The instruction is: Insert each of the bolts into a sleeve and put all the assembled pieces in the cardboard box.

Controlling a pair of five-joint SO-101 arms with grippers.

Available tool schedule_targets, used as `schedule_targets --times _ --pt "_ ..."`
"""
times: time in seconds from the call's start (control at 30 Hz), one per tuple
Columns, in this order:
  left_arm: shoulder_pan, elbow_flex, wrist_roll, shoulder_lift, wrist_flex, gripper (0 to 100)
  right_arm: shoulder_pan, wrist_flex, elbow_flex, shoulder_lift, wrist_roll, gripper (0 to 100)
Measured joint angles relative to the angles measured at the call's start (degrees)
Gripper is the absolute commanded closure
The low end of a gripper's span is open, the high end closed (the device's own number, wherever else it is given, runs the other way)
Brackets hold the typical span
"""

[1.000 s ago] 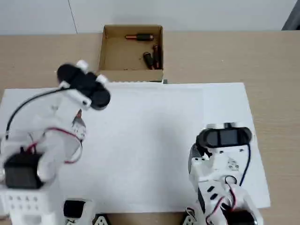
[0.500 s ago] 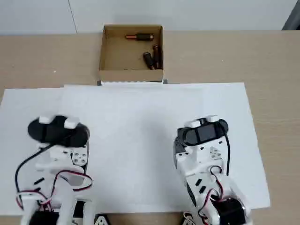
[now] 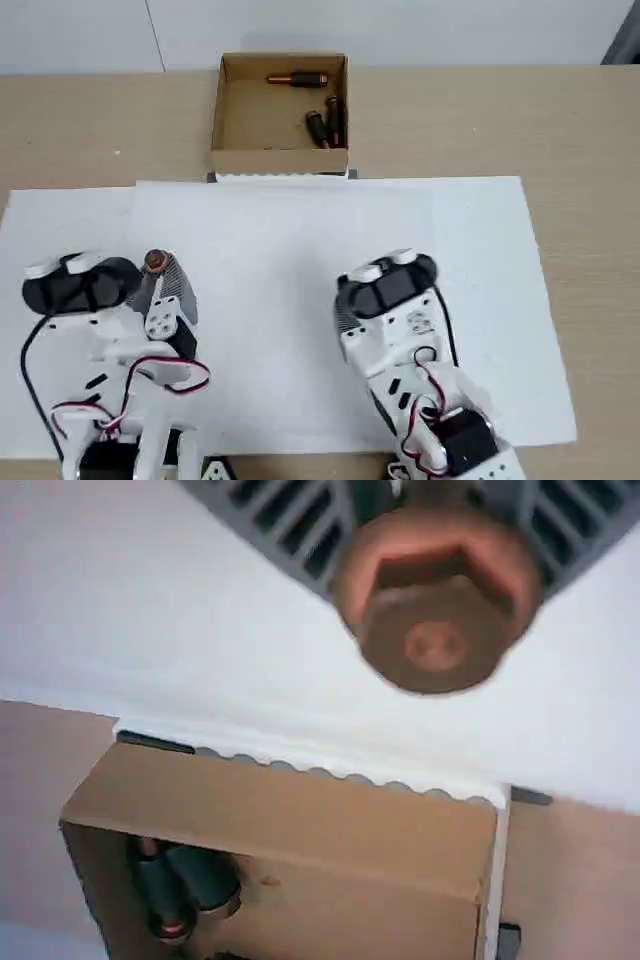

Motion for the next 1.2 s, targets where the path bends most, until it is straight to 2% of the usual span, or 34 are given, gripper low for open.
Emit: schedule_targets --times 0.17,0.47,0.7,1.2 --pt "3.8 0.3 7.3 0.0 0.0 100 -4.2 -4.5 4.0 0.0 1.8 99.5" --pt "13.7 0.3 18.0 0.0 -2.2 100 -6.4 -7.6 6.2 0.0 7.7 99.5" --pt "15.8 2.5 19.1 0.0 -9.6 100 -11.5 -7.7 6.2 0.0 12.7 99.5" --pt "20.2 5.6 19.2 0.0 -10.3 100 -14.0 -12.7 6.2 -0.1 19.3 99.5"
